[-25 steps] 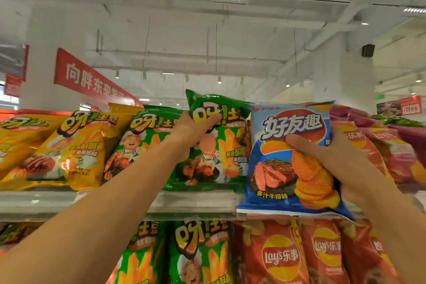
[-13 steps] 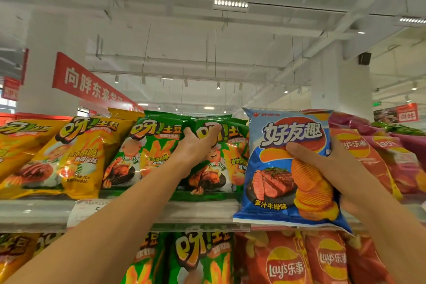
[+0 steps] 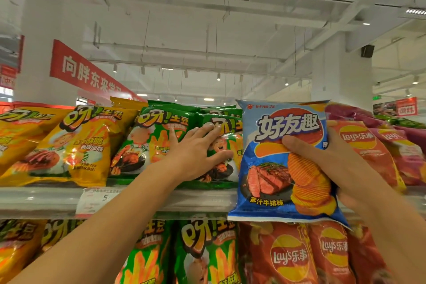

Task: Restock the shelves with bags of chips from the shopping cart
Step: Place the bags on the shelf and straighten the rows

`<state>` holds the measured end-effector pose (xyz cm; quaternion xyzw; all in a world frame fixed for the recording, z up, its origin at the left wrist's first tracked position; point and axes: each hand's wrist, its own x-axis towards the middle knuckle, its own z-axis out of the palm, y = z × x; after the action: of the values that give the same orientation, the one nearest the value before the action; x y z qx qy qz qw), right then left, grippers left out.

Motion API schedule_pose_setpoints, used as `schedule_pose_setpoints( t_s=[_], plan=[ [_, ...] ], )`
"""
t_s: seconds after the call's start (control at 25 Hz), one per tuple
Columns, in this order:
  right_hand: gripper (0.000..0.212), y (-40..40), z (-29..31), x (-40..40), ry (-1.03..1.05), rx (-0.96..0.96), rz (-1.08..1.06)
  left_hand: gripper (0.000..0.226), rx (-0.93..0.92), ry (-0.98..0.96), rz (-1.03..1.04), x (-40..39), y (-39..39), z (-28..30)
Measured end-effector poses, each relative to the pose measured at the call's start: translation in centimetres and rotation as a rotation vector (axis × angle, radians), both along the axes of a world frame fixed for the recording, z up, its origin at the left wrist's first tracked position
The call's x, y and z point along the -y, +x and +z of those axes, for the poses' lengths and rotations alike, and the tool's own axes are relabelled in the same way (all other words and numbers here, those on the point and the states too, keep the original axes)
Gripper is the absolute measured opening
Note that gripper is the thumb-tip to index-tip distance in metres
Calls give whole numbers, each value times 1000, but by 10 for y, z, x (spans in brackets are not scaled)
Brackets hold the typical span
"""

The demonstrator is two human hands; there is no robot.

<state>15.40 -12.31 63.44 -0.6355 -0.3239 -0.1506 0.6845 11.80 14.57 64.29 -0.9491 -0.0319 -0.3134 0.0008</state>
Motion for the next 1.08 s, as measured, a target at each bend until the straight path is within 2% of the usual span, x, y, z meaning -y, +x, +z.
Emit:
schedule_pose_setpoints(
  t_s=[0.08,0.16,0.28,0.56,0.72,0.88,1.0,1.08],
  plan=[
    [77,-4,-1,-9,3,-2,50,83,10,4,-35,2,-4,3],
    [70,-8,0,-19,13,7,108,82,104,52,-55,0,-14,0],
    [75,-16,2,-41,4,16,165,76,256,91,-43,-15,-41,-9],
    [79,-59,10,-149,-39,16,276,70,346,43,48,-107,-135,-26],
    [68,-111,17,-252,-73,37,397,72,379,42,135,-199,-206,-43],
    [63,-184,19,-376,-66,60,477,72,403,12,247,-325,-298,-67],
    [62,-243,24,-474,-68,82,533,75,299,2,341,-422,-364,-82],
    [69,-278,26,-537,-77,101,558,76,223,-3,369,-480,-399,-94]
  ],
)
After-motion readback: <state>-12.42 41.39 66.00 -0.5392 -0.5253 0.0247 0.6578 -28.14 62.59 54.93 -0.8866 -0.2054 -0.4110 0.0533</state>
